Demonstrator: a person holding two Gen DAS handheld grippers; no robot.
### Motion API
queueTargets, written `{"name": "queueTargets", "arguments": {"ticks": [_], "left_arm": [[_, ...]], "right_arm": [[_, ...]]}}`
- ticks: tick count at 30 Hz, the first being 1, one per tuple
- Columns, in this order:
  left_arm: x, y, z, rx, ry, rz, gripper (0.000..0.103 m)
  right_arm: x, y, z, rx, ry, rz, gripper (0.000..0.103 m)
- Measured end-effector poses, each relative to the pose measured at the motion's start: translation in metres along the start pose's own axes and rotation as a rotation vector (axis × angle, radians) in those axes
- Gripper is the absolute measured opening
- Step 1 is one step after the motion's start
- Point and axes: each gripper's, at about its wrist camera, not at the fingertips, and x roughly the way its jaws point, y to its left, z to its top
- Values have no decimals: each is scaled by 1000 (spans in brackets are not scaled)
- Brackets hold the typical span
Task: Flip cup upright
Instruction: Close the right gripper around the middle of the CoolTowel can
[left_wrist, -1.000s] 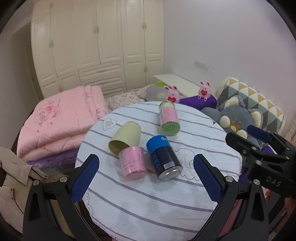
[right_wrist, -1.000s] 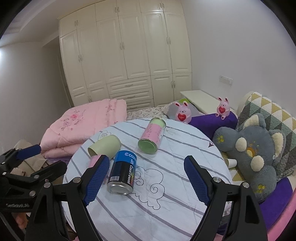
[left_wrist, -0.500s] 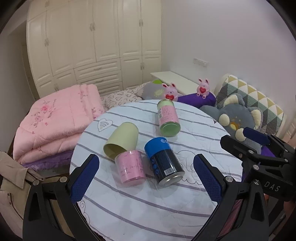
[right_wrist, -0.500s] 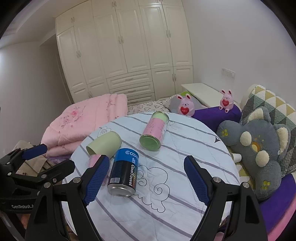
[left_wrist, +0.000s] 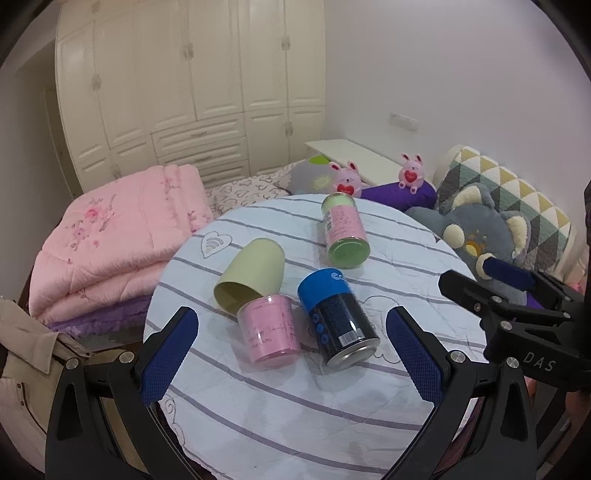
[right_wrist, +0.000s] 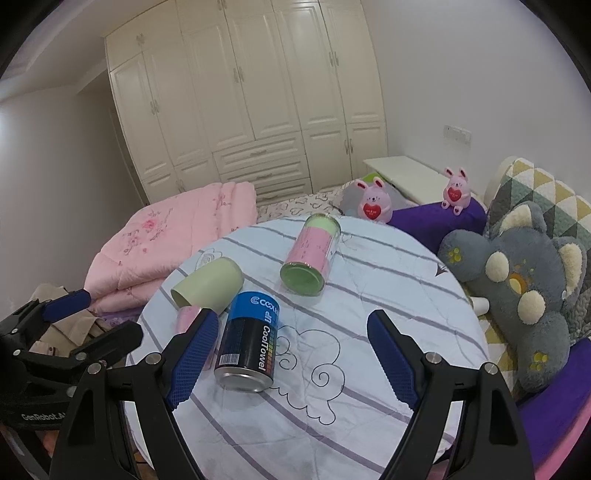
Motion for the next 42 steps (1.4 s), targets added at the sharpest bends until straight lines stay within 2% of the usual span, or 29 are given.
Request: {"name": "queueTargets", "arguments": {"ticks": [8, 23, 29, 31, 32, 36, 42], "left_arm": [[12, 17, -2, -43, 25, 27, 103], [47, 45, -2, -82, 96, 68, 103], [55, 47, -2, -86, 115, 63, 103], [57, 45, -2, -84, 121, 60, 103], [58, 44, -2, -84, 124, 57, 103], [60, 37, -1, -75, 134, 43, 103], [56, 20, -3, -52, 133, 21, 103]], "right_arm": [[29, 7, -8, 11, 74, 27, 84], [141, 27, -23, 107, 372, 174, 84], [162, 23, -36, 134, 455, 171, 83], [160, 20, -39, 137, 440, 180, 70], [157, 18, -39, 138, 426, 196, 68], [154, 14, -38, 127, 421, 198, 68], [132, -6, -40, 159, 370, 129, 68]]}}
